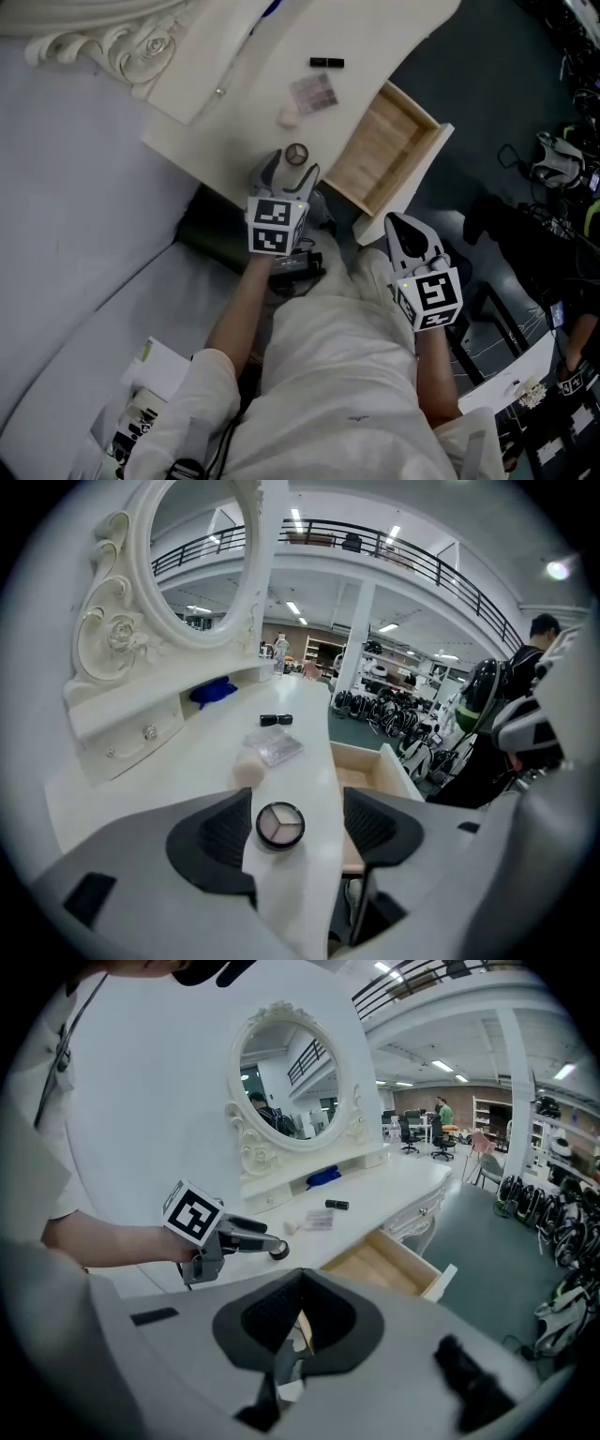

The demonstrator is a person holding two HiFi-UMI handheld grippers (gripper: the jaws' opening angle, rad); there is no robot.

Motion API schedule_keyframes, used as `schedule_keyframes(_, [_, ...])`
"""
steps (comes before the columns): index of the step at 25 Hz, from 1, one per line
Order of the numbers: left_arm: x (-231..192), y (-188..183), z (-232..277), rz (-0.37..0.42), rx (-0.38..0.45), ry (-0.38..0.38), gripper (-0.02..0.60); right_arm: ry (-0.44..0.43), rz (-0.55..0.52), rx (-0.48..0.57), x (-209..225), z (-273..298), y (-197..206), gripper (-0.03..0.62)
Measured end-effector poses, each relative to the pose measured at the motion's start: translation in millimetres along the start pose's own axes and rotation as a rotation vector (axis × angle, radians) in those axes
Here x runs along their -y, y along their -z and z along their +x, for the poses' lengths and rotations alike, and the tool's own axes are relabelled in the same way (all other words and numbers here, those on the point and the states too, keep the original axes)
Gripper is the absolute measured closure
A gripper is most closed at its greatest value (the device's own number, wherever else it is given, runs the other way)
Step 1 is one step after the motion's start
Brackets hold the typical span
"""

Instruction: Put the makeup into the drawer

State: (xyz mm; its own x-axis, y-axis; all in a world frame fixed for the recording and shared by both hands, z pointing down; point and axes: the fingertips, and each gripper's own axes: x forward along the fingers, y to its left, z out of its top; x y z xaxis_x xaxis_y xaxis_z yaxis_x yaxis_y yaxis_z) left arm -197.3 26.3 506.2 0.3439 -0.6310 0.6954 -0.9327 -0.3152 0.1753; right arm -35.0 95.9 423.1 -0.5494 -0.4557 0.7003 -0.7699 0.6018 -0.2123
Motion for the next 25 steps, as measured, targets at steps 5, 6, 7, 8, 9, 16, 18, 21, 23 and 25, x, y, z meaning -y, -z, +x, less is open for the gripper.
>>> schedule_keyframes(5, [-7.0, 17.5, 21.9, 0.014, -0.074, 0.01, 0.285, 0.006, 0.007, -0.024, -0.2, 6.8, 4.0, 0.582])
schedule_keyframes(6, [-8.3, 20.7, 25.6, 0.019, -0.088, 0.011, 0.285, 0.008, 0.008, -0.028, 0.1, 8.0, 4.3, 0.582])
schedule_keyframes(7, [-9.8, 23.1, 28.6, 0.023, -0.1, 0.01, 0.285, 0.009, 0.009, -0.03, 0.5, 8.8, 4.5, 0.582])
schedule_keyframes(8, [-11.5, 25.2, 30.8, 0.027, -0.112, 0.005, 0.285, 0.01, 0.011, -0.03, 0.8, 9.3, 4.7, 0.582])
schedule_keyframes(9, [-13.3, 27.2, 32.7, 0.031, -0.122, -0.002, 0.285, 0.012, 0.014, -0.031, 1.2, 9.6, 5.0, 0.582])
schedule_keyframes(16, [-19.1, 36.2, 37.4, 0.028, -0.158, -0.021, 0.285, 0.013, 0.02, -0.039, 2.1, 11.2, 8.9, 0.582])
schedule_keyframes(18, [-19.4, 37.2, 38.5, 0.032, -0.161, -0.025, 0.287, 0.014, 0.02, -0.039, 2.8, 11.3, 8.9, 0.582])
schedule_keyframes(21, [-17.5, 38.6, 39.6, 0.042, -0.162, -0.024, 0.292, 0.015, 0.017, -0.037, 3.7, 10.9, 9.1, 0.582])
schedule_keyframes(23, [-17.5, 39.0, 38.7, 0.045, -0.158, -0.031, 0.325, 0.014, 0.018, -0.038, 3.3, 10.6, 9.8, 0.582])
schedule_keyframes(25, [-18.9, 39.3, 37.4, 0.042, -0.152, -0.04, 0.364, 0.013, 0.019, -0.038, 2.6, 10.0, 10.2, 0.582])
